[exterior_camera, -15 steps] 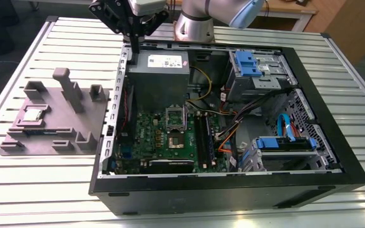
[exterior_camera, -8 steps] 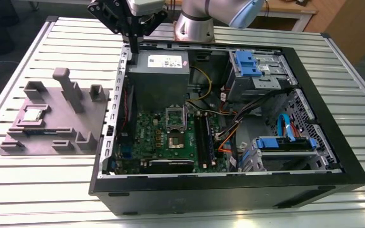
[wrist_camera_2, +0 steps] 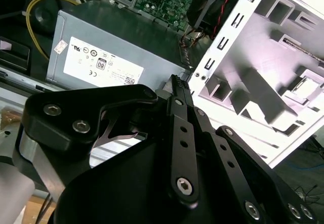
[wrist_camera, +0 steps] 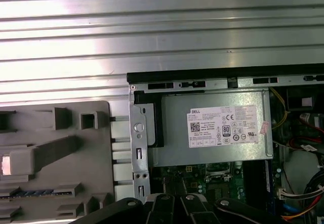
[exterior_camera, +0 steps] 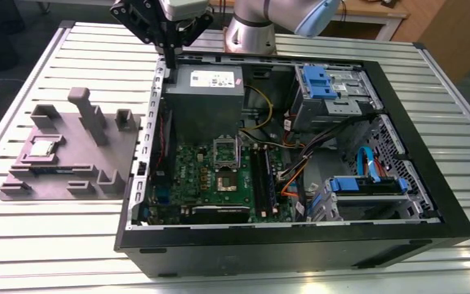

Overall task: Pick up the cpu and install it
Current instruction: 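Reach for the cpu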

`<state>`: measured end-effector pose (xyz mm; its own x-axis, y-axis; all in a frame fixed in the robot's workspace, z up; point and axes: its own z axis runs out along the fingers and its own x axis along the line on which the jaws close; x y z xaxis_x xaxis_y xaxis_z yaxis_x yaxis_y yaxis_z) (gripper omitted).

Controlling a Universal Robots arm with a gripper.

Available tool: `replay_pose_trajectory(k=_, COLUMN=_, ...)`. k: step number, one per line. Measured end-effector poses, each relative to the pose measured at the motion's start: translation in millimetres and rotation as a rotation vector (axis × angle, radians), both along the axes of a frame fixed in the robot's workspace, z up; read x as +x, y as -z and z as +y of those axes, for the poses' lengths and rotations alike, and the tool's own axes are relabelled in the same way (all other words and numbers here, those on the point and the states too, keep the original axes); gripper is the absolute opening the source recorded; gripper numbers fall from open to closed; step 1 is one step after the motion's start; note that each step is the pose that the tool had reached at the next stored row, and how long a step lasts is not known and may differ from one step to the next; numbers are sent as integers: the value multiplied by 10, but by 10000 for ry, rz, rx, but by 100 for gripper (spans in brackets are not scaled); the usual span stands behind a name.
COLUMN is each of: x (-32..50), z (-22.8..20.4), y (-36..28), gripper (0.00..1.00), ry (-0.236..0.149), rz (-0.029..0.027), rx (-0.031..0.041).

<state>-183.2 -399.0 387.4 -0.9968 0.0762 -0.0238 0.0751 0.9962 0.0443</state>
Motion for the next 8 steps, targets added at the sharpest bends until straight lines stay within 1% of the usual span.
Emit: replay_pose_trajectory(k=8, x=-46, z=0, y=2, gripper=10, ry=0, rz=0, rx=0)
